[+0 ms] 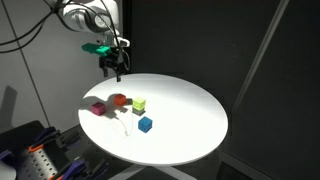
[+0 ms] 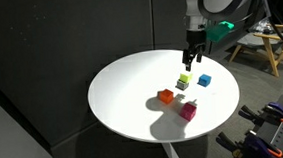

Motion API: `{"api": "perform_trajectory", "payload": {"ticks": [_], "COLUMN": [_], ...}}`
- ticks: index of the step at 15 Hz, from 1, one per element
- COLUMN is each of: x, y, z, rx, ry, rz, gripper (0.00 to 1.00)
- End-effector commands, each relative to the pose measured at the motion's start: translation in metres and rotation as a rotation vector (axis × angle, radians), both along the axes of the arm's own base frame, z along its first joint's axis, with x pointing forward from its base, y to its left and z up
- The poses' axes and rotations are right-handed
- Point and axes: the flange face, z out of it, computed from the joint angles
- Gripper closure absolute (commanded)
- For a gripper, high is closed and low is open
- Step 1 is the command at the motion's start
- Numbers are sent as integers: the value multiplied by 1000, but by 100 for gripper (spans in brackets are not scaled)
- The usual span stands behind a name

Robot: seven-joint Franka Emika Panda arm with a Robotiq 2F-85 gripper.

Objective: Put the orange block on the yellow block

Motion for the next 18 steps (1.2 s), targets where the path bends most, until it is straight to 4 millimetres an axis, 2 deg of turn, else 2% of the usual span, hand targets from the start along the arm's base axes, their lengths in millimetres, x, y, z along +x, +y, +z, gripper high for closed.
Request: {"api": "perform_trajectory", "payload": {"ticks": [1, 7, 11, 18], "x": [13, 32, 47, 74], "y": [16, 39, 42, 52], "z": [-8, -32, -52, -70], "rx": [8, 22, 12, -13], "ry": [-26, -74, -37, 35], "rz": [30, 58, 38, 9], "gripper": [0, 0, 0, 0]}}
